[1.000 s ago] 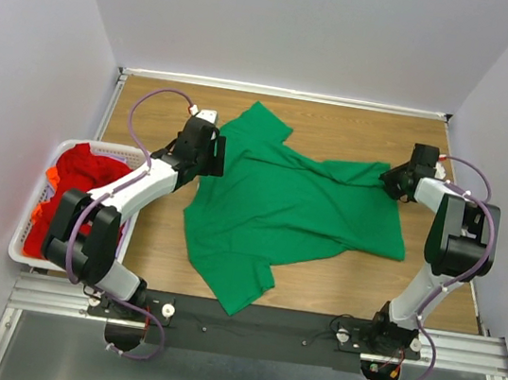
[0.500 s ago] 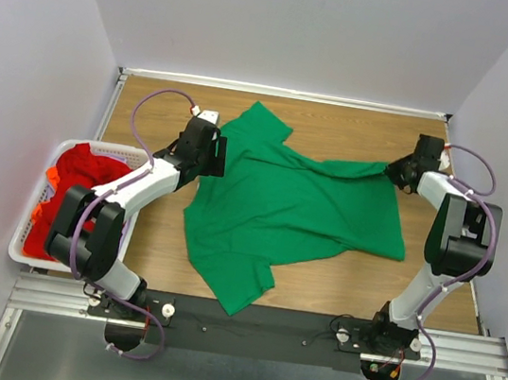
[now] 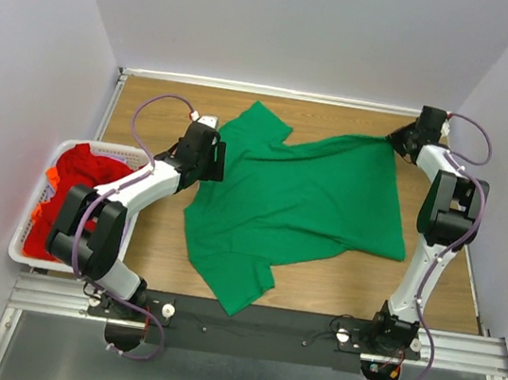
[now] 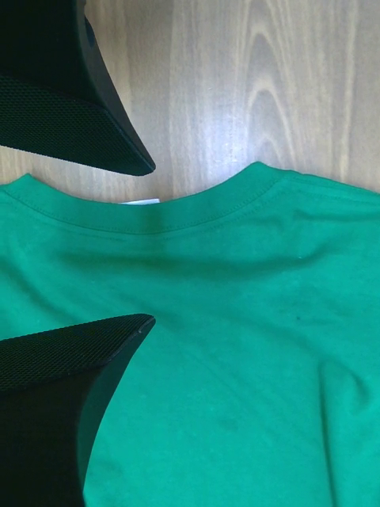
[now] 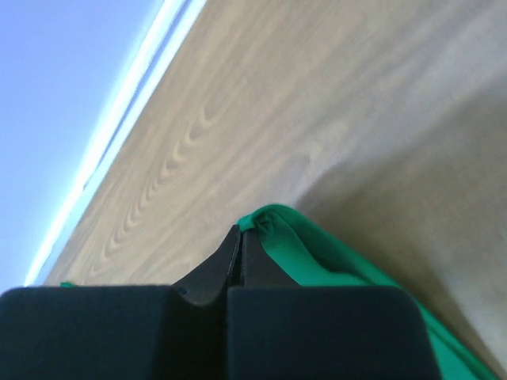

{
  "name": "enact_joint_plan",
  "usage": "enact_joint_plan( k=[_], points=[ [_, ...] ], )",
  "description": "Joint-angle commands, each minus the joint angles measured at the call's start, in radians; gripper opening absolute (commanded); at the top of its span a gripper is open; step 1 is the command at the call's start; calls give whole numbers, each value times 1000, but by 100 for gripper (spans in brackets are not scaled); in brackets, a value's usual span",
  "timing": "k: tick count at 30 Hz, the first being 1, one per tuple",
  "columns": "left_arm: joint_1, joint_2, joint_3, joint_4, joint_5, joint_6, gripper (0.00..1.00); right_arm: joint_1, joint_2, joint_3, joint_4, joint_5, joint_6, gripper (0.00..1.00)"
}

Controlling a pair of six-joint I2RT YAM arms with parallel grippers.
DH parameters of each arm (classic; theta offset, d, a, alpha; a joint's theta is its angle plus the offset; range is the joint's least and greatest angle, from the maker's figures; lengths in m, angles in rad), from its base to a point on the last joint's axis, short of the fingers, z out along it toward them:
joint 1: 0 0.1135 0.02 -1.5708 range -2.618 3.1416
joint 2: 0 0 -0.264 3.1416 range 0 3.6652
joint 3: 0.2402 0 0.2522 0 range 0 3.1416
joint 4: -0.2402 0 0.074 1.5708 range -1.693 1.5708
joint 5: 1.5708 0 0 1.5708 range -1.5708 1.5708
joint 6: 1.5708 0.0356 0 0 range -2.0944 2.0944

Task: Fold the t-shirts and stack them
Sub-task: Flatten the tshirt out

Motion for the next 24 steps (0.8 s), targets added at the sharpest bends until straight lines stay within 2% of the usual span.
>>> enact_joint_plan(
  k=[1, 3, 5, 6, 11, 13, 16, 19, 20, 24],
  points=[
    [-4, 11, -8, -8, 10, -32, 79, -5, 107, 131, 4, -13, -9, 4],
    [-4, 18, 2, -14, 0, -42, 79, -5, 130, 192, 2, -1, -24, 6],
    [-1, 29, 28, -14, -11, -48, 79, -5, 141, 215, 1, 16, -45, 19],
    [-3, 44, 60, -15, -17, -47, 79, -5, 135, 212, 1, 35, -70, 29],
    [2, 146, 213, -25, -34, -32, 78, -5, 33, 99, -8, 58, -159, 53],
    [7, 216, 279, -31, -46, -21, 78, -5, -36, 45, -16, 58, -200, 57],
    [8, 330, 472, -49, -65, 13, 75, -5, -116, -105, -25, 20, -237, 57],
    [10, 454, 596, -80, -83, 33, 64, -5, -181, -186, -31, -39, -254, 56],
    [11, 483, 679, -89, -83, 40, 58, -5, -196, -234, -31, -54, -256, 56],
    [13, 647, 878, -130, -63, 45, 49, -5, -241, -318, -34, -146, -254, 55]
  ],
)
